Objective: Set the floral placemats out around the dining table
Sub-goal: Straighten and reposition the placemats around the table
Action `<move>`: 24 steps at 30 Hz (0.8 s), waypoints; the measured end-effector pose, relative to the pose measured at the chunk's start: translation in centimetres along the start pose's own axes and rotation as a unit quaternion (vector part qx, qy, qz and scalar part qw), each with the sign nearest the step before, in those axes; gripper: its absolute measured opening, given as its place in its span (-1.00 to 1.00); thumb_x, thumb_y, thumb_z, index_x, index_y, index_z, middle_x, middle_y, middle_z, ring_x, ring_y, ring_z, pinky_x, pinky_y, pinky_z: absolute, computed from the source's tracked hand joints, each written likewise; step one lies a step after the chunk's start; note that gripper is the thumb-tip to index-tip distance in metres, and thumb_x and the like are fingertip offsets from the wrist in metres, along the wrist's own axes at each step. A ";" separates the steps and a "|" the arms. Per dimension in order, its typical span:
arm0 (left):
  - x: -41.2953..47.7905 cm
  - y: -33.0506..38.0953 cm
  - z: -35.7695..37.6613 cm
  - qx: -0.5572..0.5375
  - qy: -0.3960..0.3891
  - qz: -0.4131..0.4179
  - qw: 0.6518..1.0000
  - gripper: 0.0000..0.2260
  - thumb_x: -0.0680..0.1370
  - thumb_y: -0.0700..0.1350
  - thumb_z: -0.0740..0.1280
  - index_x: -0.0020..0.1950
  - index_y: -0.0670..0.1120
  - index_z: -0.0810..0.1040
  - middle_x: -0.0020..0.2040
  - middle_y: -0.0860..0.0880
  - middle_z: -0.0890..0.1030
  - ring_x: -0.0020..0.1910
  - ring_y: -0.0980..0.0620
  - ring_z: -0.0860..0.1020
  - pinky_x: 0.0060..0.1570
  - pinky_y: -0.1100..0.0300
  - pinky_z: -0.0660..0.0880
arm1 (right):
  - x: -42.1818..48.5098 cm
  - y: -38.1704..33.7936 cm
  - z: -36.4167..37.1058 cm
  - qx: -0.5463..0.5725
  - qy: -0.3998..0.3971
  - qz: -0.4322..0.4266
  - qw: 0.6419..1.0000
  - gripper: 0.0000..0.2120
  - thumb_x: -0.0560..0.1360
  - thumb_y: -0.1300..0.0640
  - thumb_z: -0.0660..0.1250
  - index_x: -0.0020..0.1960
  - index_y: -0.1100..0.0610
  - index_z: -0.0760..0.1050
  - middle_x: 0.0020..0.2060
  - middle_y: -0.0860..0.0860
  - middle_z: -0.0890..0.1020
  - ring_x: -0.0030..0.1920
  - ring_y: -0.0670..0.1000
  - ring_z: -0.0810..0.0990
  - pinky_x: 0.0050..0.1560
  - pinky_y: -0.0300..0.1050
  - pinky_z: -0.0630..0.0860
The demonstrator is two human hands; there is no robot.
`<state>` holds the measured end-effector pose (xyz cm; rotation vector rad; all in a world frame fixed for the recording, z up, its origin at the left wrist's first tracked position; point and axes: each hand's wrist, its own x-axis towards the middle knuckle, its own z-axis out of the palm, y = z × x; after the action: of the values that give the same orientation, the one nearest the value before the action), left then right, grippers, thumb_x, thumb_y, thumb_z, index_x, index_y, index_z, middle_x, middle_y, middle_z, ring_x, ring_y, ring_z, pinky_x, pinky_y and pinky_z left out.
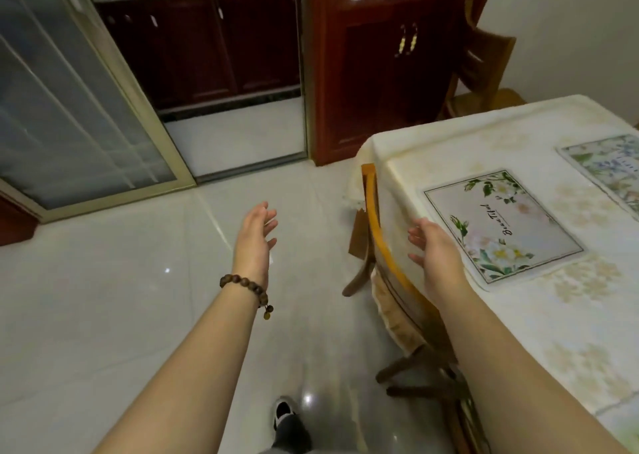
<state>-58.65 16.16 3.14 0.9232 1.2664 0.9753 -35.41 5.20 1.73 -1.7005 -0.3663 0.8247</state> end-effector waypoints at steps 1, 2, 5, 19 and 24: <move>1.1 0.5 -0.9 0.000 0.000 0.000 1.000 -0.68 0.62 0.03 0.11 0.33 -0.01 0.43 0.25 -0.02 0.54 0.23 0.04 0.49 0.24 0.05 0.40 | 0.4 -0.2 1.1 0.000 0.009 0.002 1.000 -0.63 0.57 -0.07 0.13 0.24 0.10 0.49 0.16 0.03 0.58 0.21 0.04 0.52 0.25 0.15 0.45; 2.2 1.0 -1.6 -0.001 -0.001 -0.002 1.000 -0.70 0.62 0.02 0.11 0.31 -0.01 0.44 0.23 -0.02 0.54 0.23 0.04 0.49 0.22 0.06 0.41 | 0.6 -0.4 2.1 0.002 0.018 0.005 1.000 -0.63 0.56 -0.09 0.14 0.23 0.09 0.49 0.15 0.03 0.59 0.20 0.05 0.52 0.24 0.16 0.46; 5.2 1.8 -2.8 0.006 -0.010 -0.008 1.000 -0.74 0.62 0.02 0.12 0.25 0.03 0.45 0.20 0.00 0.55 0.22 0.05 0.49 0.22 0.06 0.42 | 1.5 -0.4 4.4 0.010 0.045 0.000 0.999 -0.62 0.53 -0.11 0.15 0.22 0.07 0.49 0.14 0.03 0.60 0.19 0.04 0.54 0.23 0.13 0.47; 14.3 1.8 4.0 0.051 -0.098 -0.046 0.993 -0.66 0.60 0.04 0.14 0.33 -0.03 0.45 0.24 -0.02 0.55 0.24 0.02 0.49 0.30 -0.03 0.39 | 8.3 -1.7 5.3 0.056 0.117 0.024 0.991 -0.75 0.50 -0.07 0.19 0.08 -0.02 0.54 0.05 -0.01 0.61 0.12 -0.01 0.56 0.16 0.06 0.50; 18.6 3.4 10.8 0.085 -0.156 -0.022 0.984 -0.68 0.61 0.06 0.13 0.31 0.01 0.45 0.24 0.00 0.54 0.25 0.03 0.48 0.30 -0.01 0.39 | 13.8 -3.0 4.6 0.097 0.142 0.031 0.985 -0.71 0.54 -0.05 0.21 0.16 0.06 0.53 0.04 -0.02 0.60 0.13 0.01 0.56 0.15 0.06 0.49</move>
<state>-47.30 34.63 1.17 1.1283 1.1093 0.6638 -28.28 18.07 -0.45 -1.6235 -0.0363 0.6277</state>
